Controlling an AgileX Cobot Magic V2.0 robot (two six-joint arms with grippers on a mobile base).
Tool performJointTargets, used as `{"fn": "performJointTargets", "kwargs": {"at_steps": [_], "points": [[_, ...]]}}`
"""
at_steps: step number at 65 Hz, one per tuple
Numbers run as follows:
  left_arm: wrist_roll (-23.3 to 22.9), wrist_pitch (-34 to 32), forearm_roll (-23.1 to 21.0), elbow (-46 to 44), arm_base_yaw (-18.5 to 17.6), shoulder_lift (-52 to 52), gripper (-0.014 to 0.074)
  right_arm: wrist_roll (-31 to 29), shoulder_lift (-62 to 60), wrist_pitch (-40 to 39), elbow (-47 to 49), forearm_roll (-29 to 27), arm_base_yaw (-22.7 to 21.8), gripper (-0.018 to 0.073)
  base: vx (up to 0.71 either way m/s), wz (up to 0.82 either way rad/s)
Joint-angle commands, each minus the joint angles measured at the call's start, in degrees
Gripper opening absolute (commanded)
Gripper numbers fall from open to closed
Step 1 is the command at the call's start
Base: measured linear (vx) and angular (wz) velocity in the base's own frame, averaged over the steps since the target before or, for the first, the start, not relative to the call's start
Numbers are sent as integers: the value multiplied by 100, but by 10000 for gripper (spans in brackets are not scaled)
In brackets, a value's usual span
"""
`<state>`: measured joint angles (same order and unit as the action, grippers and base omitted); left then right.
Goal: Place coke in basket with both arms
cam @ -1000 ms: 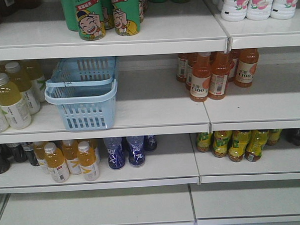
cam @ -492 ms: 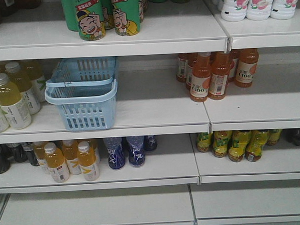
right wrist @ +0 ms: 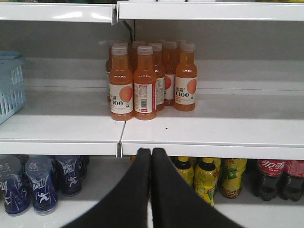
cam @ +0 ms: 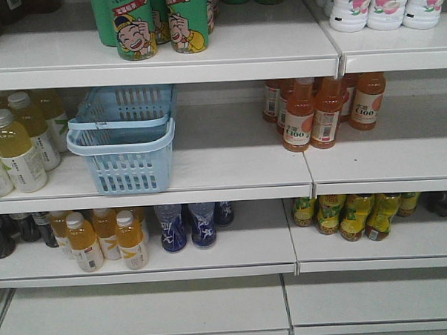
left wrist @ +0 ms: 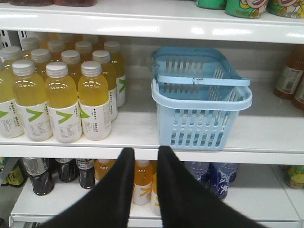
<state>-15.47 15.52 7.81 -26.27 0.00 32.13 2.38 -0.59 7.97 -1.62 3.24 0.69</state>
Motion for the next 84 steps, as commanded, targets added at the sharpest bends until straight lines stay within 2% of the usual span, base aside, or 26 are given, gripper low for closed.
{"fn": "performJointTargets", "kwargs": {"at_steps": [1,16,25,31,36,41,48,54,58,70,84], "points": [[-2,-475,-20,-186,-17,139,240,-30,-103,-412,-62,18,-1,-10,0,0],[475,-463,-20,-186,-17,175,465,-30,-103,-412,-62,18,-1,-10,0,0],[484,-647,-169,-186,-17,175,518,-30,-103,-412,-62,18,-1,-10,0,0],[159,-907,-781,-186,-17,175,517,-30,-103,-412,-62,18,-1,-10,0,0],[-97,-1324,-1521,-186,-17,250,517,-30,-103,-412,-62,18,-1,-10,0,0],[-275,-1651,-2483,-226,-17,517,517,-30,-103,-412,-62,18,-1,-10,0,0],[-329,-1494,-3684,-409,-22,1101,517,-30,-103,-412,-62,18,-1,-10,0,0],[-316,-1217,-4494,-673,-77,1665,517,-30,-103,-412,-62,18,-1,-10,0,0],[-307,-1086,-4814,-956,-186,2121,517,-30,-103,-412,-62,18,-1,-10,0,0],[-313,-1018,-5253,-1844,-542,3355,494,-30,-103,-412,-62,18,-1,-10,0,0],[-318,-1019,-6130,-2737,-826,4589,460,-30,-103,-412,-62,18,-1,-10,0,0]]}}
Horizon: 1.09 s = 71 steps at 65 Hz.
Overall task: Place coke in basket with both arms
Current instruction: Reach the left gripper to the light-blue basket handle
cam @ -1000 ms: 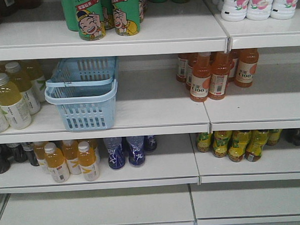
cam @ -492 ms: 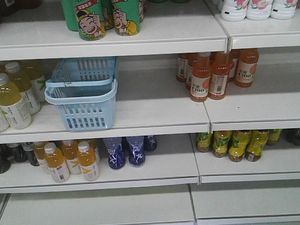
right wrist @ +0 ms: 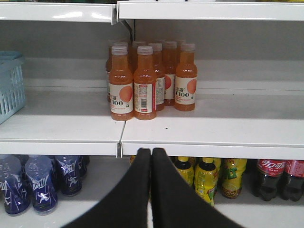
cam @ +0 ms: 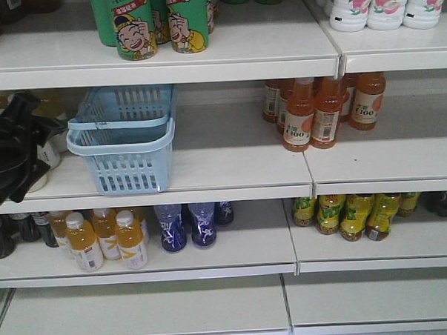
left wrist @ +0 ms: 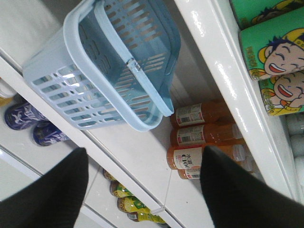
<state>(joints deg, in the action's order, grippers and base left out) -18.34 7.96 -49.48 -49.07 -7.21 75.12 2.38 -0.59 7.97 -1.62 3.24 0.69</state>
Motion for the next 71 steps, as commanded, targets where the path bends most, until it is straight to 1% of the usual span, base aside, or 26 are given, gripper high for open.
{"fn": "performJointTargets", "kwargs": {"at_steps": [1,7,16,40,71], "points": [[-31,-255,-458,-532,-120,358,459,-30,-103,-412,-62,18,-1,-10,0,0],[-31,-241,-775,-827,-157,795,459,-30,-103,-412,-62,18,-1,-10,0,0],[-31,-263,-1064,-1215,-157,1348,459,-30,-103,-412,-62,18,-1,-10,0,0],[-33,-265,-1064,-2378,-157,2511,459,-30,-103,-412,-62,18,-1,-10,0,0],[-37,-255,-1088,-3654,-157,3645,459,-30,-103,-412,-62,18,-1,-10,0,0]]}}
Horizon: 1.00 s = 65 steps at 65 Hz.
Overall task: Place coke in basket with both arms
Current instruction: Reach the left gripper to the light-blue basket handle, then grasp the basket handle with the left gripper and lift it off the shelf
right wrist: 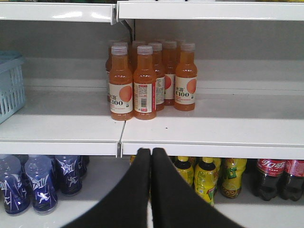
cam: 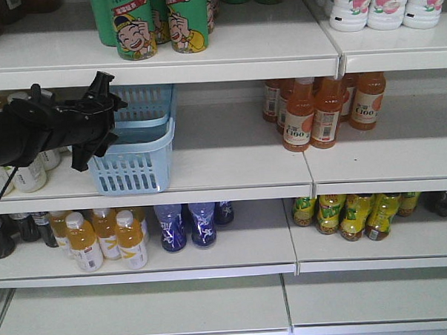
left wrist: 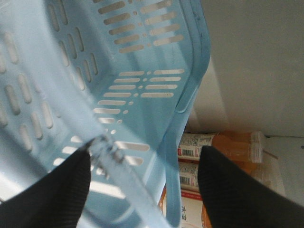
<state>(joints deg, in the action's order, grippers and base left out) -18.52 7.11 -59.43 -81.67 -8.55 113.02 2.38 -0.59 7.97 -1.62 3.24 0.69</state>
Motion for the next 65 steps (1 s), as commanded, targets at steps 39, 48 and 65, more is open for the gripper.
{"fn": "performJointTargets", "kwargs": {"at_steps": [39,48,65], "points": [[76,547,-506,-697,-3,209,-9,-30,-103,-412,-62,18,-1,-10,0,0],[638,1208,-501,-697,-3,190,-8,-30,-103,-412,-62,18,-1,-10,0,0],[1600,2572,-496,-627,-3,53,-8,-30,-103,-412,-62,18,-1,-10,0,0]]}}
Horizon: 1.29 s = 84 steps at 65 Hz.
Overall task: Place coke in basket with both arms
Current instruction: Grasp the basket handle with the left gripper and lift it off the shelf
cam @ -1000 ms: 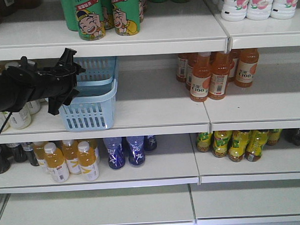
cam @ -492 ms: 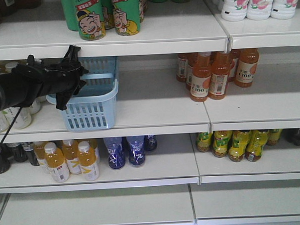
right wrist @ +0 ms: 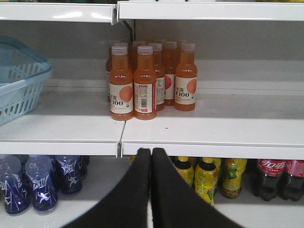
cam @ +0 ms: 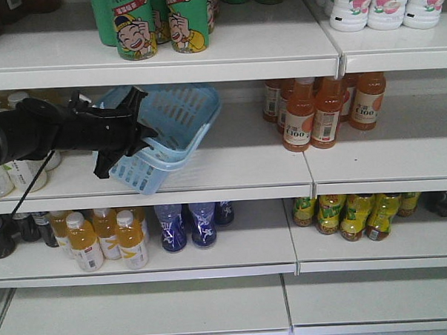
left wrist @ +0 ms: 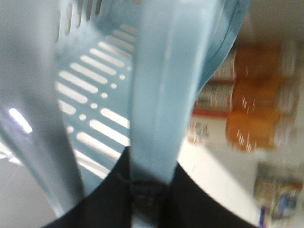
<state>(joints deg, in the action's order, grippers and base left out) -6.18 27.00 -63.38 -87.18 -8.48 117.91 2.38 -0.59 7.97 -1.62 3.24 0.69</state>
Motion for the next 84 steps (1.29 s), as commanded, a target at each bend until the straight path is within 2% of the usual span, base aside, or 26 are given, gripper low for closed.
{"fn": "performJointTargets", "kwargs": {"at_steps": [1,14,28,42,59,65,74,78,84], "points": [[435,638,-101,-58,-11,-466,-8,-30,-103,-412,-62,18,-1,-10,0,0],[1286,961,-101,561,-11,-1190,-8,-30,-103,-412,-62,18,-1,-10,0,0],[1910,1561,-117,1329,-11,-2048,-8,-30,-103,-412,-62,18,-1,-10,0,0],[2283,2456,-123,1968,-29,-2694,-8,-30,-103,-412,-62,18,-1,-10,0,0],[2610,2535,-172,3291,-29,-3648,-8,-30,-103,-412,-62,18,-1,-10,0,0],[3115,2565,-632,3860,-29,-3961,-8,-30,-103,-412,-62,18,-1,-10,0,0],[4160,2691,-1958,4811,-29,-4358,-8,-30,-103,-412,-62,18,-1,-10,0,0],[4677,2778,-2693,5229,-29,-4470,-8,-30,-103,-412,-62,18,-1,-10,0,0],[5267,2905,-3461,5767,-29,-4529,-8,-30,-103,-412,-62,18,-1,-10,0,0]]}}
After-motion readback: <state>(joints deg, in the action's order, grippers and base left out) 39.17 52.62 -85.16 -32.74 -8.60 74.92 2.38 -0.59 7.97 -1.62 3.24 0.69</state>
